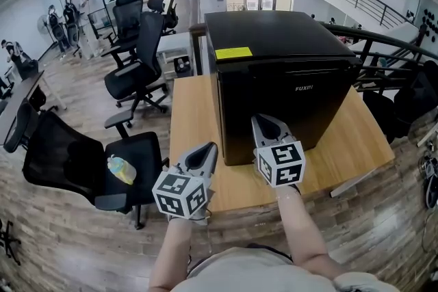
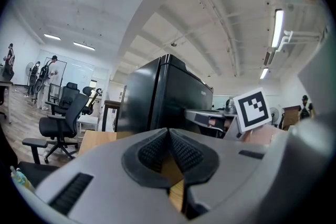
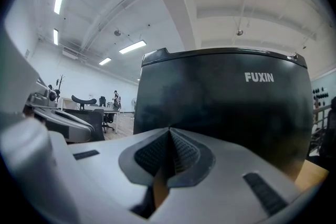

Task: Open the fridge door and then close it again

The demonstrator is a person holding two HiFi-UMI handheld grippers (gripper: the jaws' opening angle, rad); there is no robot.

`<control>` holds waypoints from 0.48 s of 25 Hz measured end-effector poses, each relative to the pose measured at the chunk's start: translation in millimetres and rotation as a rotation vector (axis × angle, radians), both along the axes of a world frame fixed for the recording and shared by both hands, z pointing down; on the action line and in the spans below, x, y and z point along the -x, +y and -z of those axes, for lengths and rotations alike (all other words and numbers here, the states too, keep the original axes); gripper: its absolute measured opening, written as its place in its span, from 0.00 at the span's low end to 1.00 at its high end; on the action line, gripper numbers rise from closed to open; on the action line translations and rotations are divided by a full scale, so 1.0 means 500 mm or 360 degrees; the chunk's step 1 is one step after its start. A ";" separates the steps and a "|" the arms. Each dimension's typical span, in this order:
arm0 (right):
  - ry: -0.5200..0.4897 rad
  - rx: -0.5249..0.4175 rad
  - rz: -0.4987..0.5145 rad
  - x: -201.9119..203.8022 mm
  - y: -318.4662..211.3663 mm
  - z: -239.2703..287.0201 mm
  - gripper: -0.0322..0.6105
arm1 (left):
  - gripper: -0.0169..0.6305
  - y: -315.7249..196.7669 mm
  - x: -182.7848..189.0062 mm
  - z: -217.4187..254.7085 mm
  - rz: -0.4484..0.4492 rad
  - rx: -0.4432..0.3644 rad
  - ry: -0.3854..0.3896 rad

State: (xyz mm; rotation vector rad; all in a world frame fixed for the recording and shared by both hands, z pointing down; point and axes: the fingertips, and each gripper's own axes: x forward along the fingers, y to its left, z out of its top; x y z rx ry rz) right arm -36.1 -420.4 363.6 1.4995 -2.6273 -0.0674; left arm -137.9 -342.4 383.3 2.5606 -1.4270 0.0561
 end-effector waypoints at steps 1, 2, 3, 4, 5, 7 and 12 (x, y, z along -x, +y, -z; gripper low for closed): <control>-0.0001 -0.0003 0.0005 0.000 0.000 0.000 0.05 | 0.04 -0.001 0.000 0.000 0.0001 0.0000 0.0001; 0.0000 -0.0007 0.0009 0.000 0.000 0.000 0.05 | 0.04 -0.002 0.001 0.000 0.0004 0.0001 0.0003; 0.0001 -0.0012 0.0010 0.001 0.000 0.001 0.05 | 0.04 -0.003 0.001 0.000 0.0007 0.0002 0.0005; 0.0001 -0.0016 0.0010 0.002 0.000 0.001 0.05 | 0.04 -0.003 0.001 0.000 0.0008 0.0002 0.0006; -0.0002 -0.0020 0.0008 0.002 0.000 0.001 0.05 | 0.04 -0.004 0.001 0.000 0.0007 0.0001 0.0006; -0.0013 -0.0024 0.0006 0.002 0.000 0.001 0.05 | 0.04 -0.004 0.000 0.000 0.0005 -0.0001 0.0005; -0.0012 0.0022 0.0032 0.004 0.002 -0.003 0.05 | 0.04 -0.002 -0.006 -0.001 -0.0003 -0.0001 0.0004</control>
